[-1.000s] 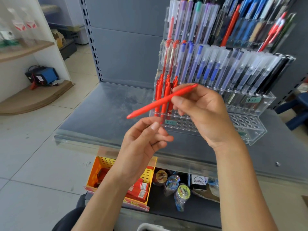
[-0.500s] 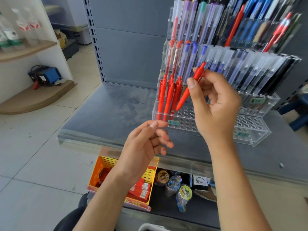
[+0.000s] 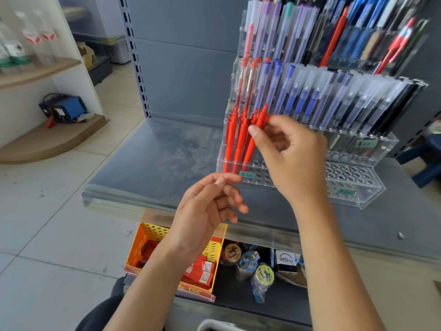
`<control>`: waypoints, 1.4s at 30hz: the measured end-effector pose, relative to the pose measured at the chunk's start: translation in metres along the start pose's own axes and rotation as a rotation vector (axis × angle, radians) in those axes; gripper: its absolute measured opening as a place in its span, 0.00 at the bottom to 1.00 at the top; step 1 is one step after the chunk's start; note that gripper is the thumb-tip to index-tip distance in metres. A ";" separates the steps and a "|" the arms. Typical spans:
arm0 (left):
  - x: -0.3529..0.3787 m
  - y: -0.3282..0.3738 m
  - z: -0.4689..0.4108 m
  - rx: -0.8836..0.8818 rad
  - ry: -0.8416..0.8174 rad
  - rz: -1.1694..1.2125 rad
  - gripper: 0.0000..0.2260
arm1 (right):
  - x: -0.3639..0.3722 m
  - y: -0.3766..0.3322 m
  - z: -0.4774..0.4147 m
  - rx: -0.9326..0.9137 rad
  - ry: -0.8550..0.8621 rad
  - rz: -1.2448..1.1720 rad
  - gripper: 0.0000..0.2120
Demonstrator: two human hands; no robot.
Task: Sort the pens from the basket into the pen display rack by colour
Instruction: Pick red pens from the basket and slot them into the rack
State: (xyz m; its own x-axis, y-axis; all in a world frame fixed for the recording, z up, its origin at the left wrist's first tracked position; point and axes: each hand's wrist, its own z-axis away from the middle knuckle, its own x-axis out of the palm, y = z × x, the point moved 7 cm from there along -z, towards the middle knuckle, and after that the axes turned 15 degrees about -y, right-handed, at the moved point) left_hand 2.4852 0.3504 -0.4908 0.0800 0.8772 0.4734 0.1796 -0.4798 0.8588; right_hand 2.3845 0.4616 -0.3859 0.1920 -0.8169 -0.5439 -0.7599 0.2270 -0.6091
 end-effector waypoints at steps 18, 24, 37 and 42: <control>0.006 0.004 0.005 0.108 -0.013 0.023 0.16 | 0.018 0.021 0.031 0.177 -0.253 0.073 0.19; 0.014 0.006 0.013 0.123 0.047 -0.045 0.11 | -0.001 0.010 0.069 0.225 -0.224 0.102 0.17; 0.053 -0.020 0.063 0.007 0.148 -0.252 0.09 | -0.034 -0.007 0.131 0.367 -0.311 -0.004 0.18; 0.069 -0.023 0.072 -0.038 0.132 -0.375 0.09 | -0.039 -0.010 0.150 0.418 -0.313 -0.017 0.19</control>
State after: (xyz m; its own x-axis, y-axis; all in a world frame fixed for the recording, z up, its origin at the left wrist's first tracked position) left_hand 2.5571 0.4232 -0.4922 -0.1118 0.9831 0.1447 0.1361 -0.1291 0.9822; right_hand 2.4775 0.5709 -0.4448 0.4269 -0.6390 -0.6398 -0.4550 0.4597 -0.7627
